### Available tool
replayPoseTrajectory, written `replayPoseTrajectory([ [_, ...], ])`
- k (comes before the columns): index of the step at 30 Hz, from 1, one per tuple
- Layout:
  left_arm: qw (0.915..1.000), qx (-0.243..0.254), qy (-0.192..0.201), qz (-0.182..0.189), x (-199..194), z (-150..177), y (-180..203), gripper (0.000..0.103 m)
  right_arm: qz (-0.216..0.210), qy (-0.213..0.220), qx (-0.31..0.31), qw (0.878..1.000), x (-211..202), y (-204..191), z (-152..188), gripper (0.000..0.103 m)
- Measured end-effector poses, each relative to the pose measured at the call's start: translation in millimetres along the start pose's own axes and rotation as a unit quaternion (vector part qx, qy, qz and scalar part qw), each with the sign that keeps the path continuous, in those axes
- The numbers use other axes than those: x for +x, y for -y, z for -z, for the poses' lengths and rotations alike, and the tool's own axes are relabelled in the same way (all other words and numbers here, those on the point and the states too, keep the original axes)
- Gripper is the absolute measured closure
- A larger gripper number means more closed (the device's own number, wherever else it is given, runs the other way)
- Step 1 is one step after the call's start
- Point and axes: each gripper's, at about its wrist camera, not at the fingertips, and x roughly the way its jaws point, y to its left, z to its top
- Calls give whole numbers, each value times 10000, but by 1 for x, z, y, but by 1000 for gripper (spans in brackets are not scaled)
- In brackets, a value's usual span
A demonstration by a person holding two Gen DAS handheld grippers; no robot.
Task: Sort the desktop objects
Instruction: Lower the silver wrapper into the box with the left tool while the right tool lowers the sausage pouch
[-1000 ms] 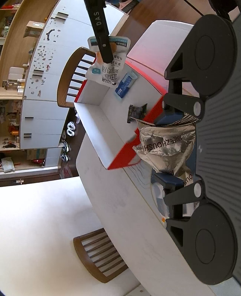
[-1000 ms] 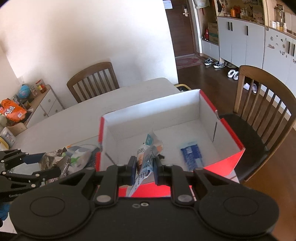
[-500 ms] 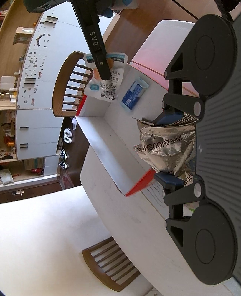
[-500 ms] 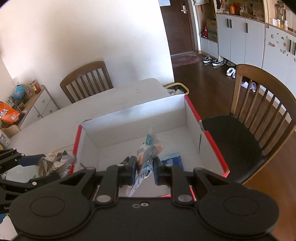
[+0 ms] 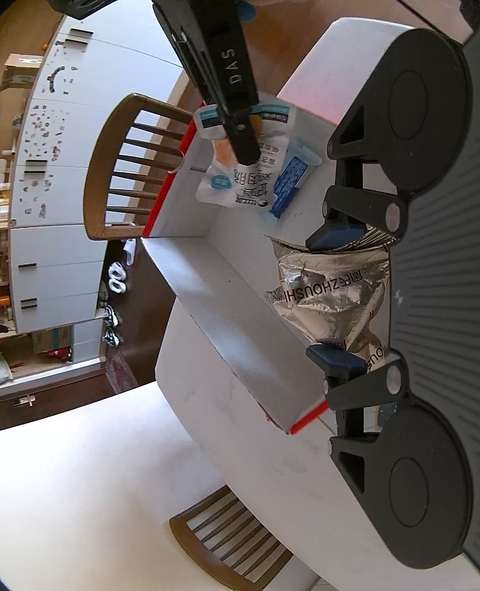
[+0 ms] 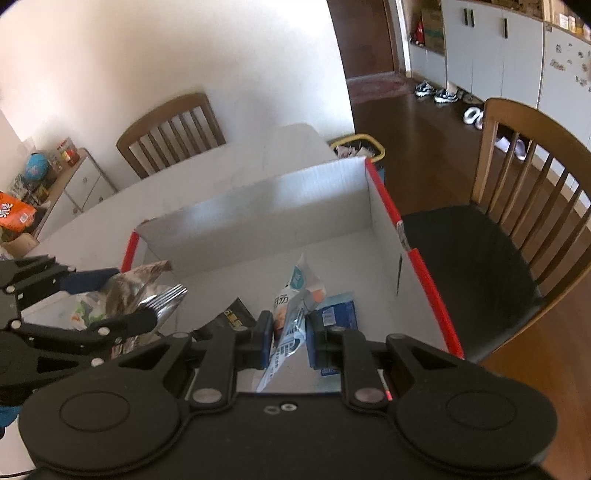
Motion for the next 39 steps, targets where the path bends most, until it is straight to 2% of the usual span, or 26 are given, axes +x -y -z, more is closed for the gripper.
replayPoseTrajectory([
  [7,9998,40,-191,-8,24,-15,1,49,-111,-271,-73,9995,16,8,-1,85],
  [13,9988,301,-374,-41,42,-27,6,49,-243,-565,-63,9981,31,15,-1,85],
  [18,9987,209,-474,0,47,-25,5,49,-379,-770,-121,9962,42,14,2,85],
  [24,9988,99,-462,82,43,-22,3,49,-334,-890,-210,9952,49,15,5,85],
  [27,9991,70,-411,108,40,-22,4,49,-203,-963,-279,9948,50,16,6,80],
  [31,9991,33,-384,153,35,-20,5,49,-79,-921,-358,9951,46,17,4,69],
  [35,9992,32,-359,197,31,-19,7,49,36,-848,-418,9955,37,20,2,67],
  [39,9992,27,-312,259,24,-17,9,49,-21,-792,-506,9956,22,22,3,67],
])
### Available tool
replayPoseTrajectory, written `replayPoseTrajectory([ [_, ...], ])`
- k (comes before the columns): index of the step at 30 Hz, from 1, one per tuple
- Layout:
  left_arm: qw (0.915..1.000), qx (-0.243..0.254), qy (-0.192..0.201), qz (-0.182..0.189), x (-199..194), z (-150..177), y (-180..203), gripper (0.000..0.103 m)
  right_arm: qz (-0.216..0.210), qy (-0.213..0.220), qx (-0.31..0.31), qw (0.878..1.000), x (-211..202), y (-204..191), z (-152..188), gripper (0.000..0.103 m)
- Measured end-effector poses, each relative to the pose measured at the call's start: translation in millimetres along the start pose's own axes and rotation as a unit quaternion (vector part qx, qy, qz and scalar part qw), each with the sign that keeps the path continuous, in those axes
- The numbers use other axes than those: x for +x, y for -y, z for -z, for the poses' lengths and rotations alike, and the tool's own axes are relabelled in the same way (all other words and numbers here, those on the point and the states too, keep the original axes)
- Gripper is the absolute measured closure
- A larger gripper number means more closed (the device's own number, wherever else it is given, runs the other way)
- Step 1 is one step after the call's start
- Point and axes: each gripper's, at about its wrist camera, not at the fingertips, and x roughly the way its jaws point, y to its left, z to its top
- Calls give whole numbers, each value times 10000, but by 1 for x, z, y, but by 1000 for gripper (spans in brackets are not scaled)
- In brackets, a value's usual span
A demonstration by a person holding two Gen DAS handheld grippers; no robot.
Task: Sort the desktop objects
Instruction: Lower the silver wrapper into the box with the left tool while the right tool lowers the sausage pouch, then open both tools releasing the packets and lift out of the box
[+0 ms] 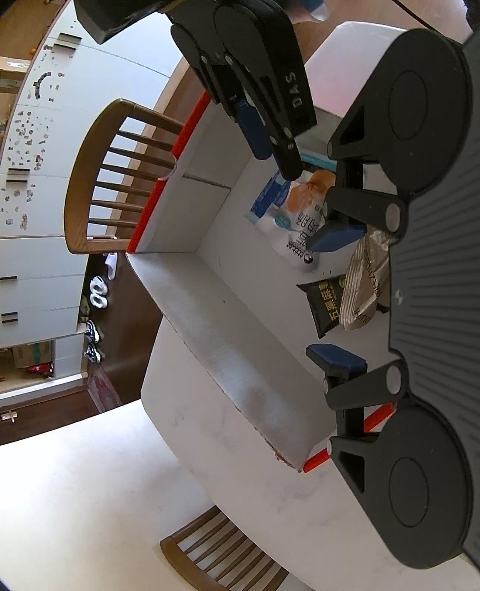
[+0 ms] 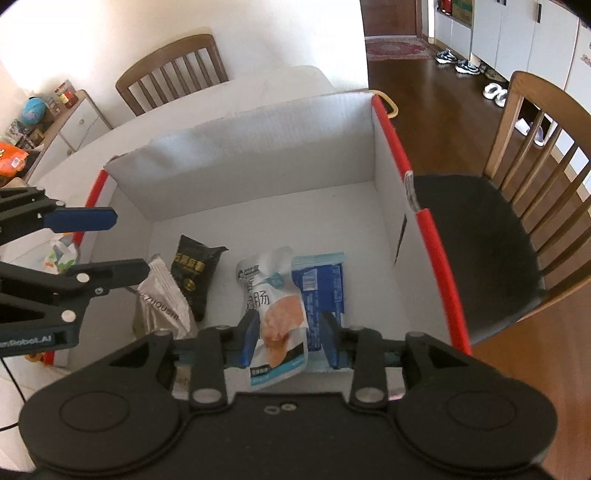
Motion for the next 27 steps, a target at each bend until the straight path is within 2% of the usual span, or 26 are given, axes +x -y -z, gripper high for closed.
replayPoseTrajectory([
  [14,9996,-111,161,193,-30,17,2,49,-150,278,-373,9988,-36,-31,4,67],
  [27,9982,-147,229,536,-57,41,5,49,-45,233,-566,9981,-45,-54,13,67],
])
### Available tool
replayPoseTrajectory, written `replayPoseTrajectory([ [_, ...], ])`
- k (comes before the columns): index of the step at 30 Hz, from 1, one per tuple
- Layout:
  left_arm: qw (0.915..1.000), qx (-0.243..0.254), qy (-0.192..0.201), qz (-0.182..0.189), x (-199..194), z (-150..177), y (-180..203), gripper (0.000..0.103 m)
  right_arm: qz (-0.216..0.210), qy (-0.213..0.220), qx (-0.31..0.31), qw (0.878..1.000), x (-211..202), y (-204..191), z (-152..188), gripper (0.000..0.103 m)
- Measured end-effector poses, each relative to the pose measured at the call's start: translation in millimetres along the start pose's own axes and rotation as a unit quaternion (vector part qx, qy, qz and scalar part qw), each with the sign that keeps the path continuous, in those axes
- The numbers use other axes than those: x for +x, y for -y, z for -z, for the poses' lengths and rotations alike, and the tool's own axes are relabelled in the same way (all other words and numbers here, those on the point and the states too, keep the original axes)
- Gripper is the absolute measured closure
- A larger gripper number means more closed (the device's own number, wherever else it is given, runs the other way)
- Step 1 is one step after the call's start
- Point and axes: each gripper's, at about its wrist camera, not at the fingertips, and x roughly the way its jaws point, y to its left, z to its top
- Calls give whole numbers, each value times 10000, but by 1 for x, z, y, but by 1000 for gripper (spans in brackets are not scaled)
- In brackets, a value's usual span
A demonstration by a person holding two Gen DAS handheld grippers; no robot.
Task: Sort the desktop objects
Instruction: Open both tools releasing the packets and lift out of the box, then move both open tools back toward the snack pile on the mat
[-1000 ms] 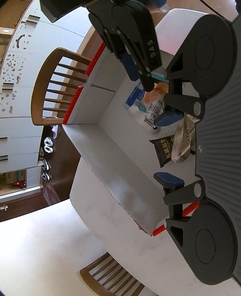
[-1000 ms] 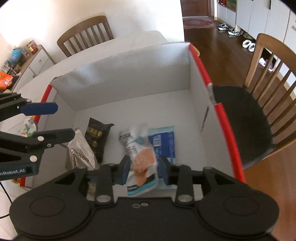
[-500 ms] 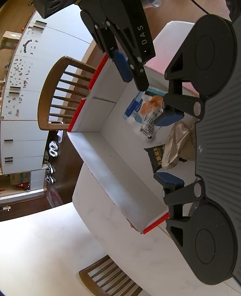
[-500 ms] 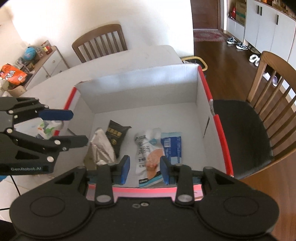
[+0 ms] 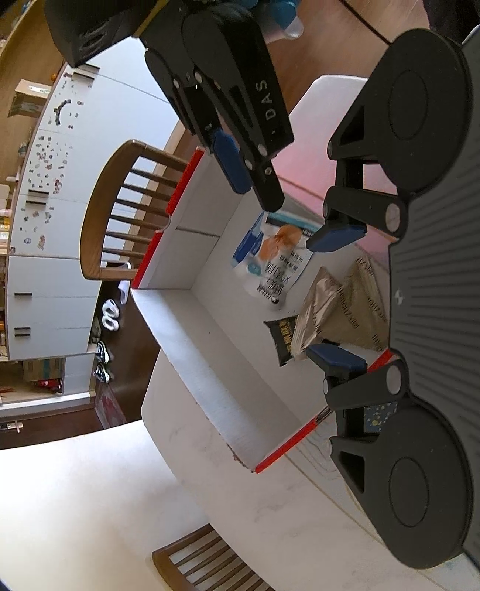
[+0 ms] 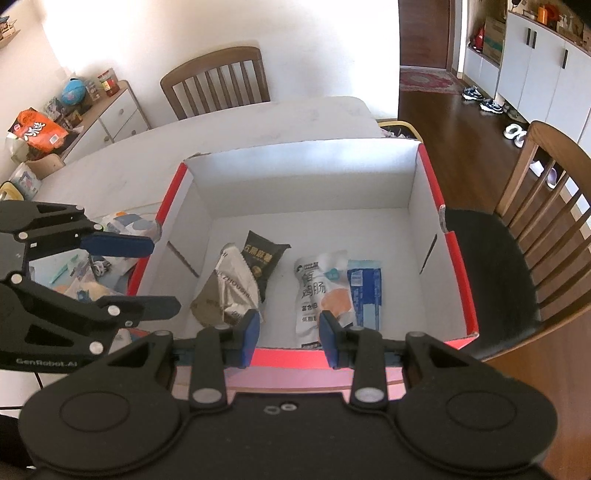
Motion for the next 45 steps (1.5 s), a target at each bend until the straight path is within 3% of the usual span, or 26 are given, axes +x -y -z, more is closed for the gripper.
replayPoseTrajectory([
  [3,10000,7,26,9,-5,4,1,49,30,13,-8,10000,-2,-3,1,67],
  [6,10000,5,55,-14,-9,8,1,49,68,67,-14,10000,-5,-6,2,51],
  [10,9999,-45,83,58,-14,12,-1,48,102,110,-61,9999,-8,-11,4,45],
  [18,9994,-142,184,241,-29,30,-2,33,167,167,6,9997,-9,-18,7,38],
  [21,9993,-171,227,236,-34,37,-4,26,185,219,16,9996,-10,-23,8,25],
  [31,9985,-404,331,145,-50,63,-23,11,168,433,-120,9988,-11,-53,12,17],
  [33,9982,-465,350,144,-55,70,-27,0,169,457,-152,9987,-9,-60,14,17],
  [45,9967,-695,421,61,-82,110,-60,0,77,541,-425,9976,-2,-114,22,17],
])
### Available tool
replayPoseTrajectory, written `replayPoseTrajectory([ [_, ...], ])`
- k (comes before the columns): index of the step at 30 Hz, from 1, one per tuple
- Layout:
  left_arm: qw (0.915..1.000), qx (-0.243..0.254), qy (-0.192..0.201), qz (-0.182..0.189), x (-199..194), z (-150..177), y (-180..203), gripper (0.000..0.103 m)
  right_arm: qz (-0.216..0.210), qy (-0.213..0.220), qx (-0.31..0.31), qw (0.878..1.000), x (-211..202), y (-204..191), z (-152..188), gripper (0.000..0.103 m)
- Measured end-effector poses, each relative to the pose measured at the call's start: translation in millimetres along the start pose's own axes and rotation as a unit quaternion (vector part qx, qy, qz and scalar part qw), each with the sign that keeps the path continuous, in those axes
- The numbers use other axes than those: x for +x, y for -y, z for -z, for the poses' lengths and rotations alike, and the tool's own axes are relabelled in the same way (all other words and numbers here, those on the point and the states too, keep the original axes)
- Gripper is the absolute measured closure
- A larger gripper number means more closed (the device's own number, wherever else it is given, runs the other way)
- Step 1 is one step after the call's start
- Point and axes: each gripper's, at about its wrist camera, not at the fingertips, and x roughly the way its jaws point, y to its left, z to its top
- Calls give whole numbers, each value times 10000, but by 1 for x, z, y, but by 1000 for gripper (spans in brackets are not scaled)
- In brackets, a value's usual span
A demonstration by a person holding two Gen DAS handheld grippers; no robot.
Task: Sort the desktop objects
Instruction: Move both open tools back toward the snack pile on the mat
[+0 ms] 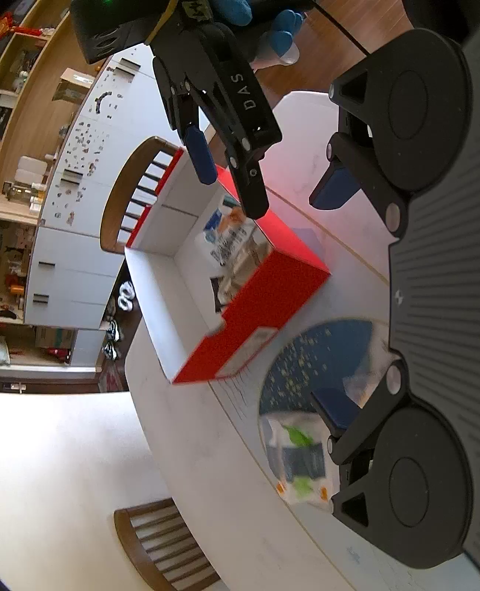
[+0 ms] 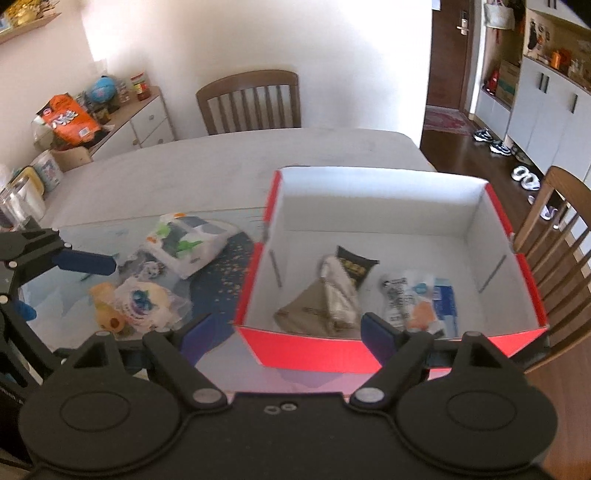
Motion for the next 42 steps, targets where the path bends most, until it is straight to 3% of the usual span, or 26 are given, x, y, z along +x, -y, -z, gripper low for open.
replayPoseTrajectory([
  [10,9996,-165,82,-196,-32,25,-41,0,-159,-38,-287,9995,12,-52,0,17],
  [25,9936,-765,156,-818,-63,63,-114,0,-472,-258,-1075,9928,55,-122,-4,17],
  [34,9886,-1107,116,-1018,-65,85,-154,0,-515,-443,-1490,9865,78,-143,-8,17],
  [42,9855,-1107,27,-1283,-55,101,-181,0,-504,-583,-1792,9808,93,-156,-7,17],
])
